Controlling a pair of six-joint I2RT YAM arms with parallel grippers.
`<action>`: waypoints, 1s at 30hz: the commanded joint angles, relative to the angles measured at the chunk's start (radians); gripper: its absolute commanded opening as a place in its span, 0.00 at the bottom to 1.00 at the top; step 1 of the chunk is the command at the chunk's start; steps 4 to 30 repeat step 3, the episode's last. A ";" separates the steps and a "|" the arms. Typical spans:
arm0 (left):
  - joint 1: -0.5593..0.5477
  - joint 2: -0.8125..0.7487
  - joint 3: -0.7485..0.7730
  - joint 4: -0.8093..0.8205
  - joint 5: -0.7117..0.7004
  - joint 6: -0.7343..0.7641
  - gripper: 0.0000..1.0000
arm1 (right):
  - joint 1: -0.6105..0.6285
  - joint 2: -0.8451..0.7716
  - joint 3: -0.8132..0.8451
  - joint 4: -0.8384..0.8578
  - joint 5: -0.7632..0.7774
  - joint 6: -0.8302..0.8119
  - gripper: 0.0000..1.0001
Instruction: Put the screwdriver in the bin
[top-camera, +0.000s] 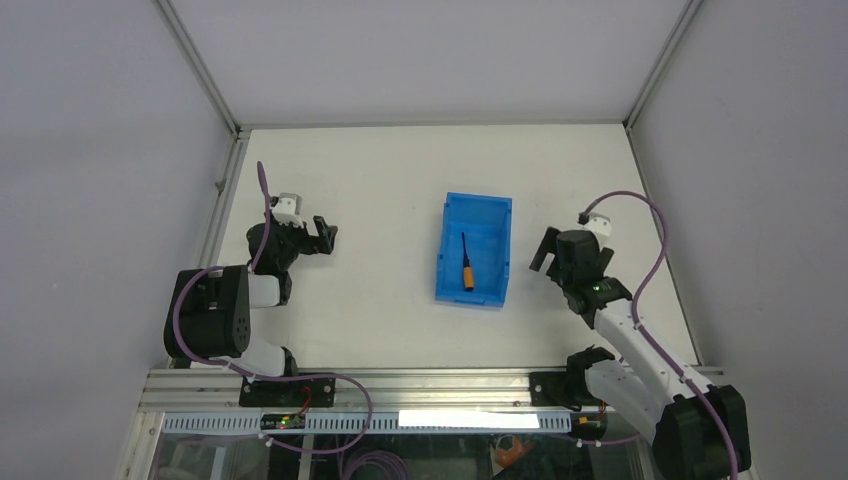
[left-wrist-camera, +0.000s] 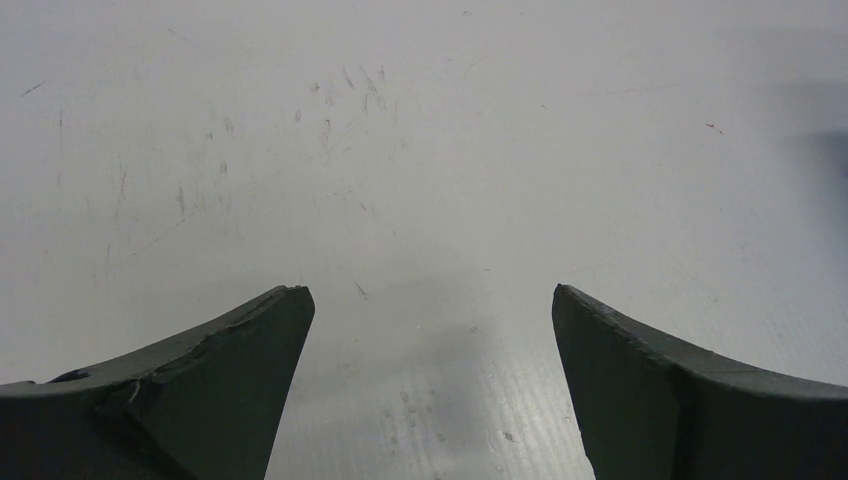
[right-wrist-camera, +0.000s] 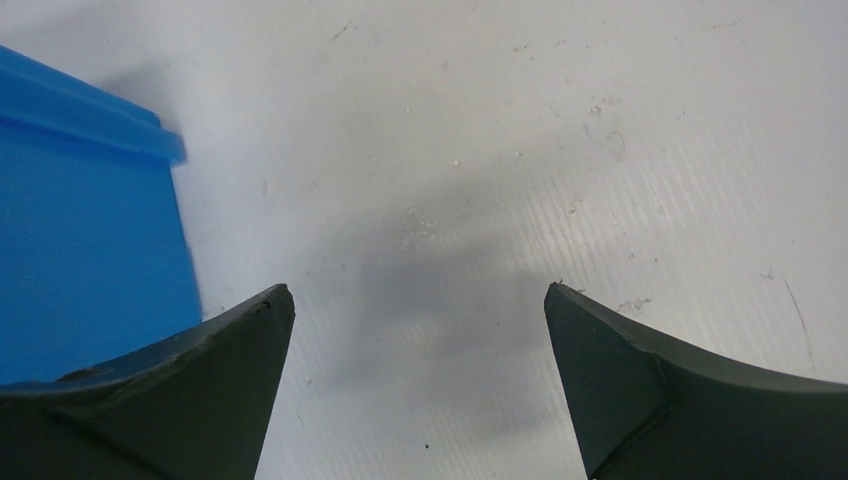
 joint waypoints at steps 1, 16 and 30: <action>-0.007 0.000 0.001 0.077 0.020 0.000 0.99 | -0.004 -0.019 0.014 0.101 0.020 -0.012 0.99; -0.007 0.001 0.001 0.077 0.019 0.000 0.99 | -0.004 -0.042 0.000 0.116 0.020 -0.016 0.99; -0.007 0.001 0.001 0.077 0.019 0.000 0.99 | -0.004 -0.042 0.000 0.116 0.020 -0.016 0.99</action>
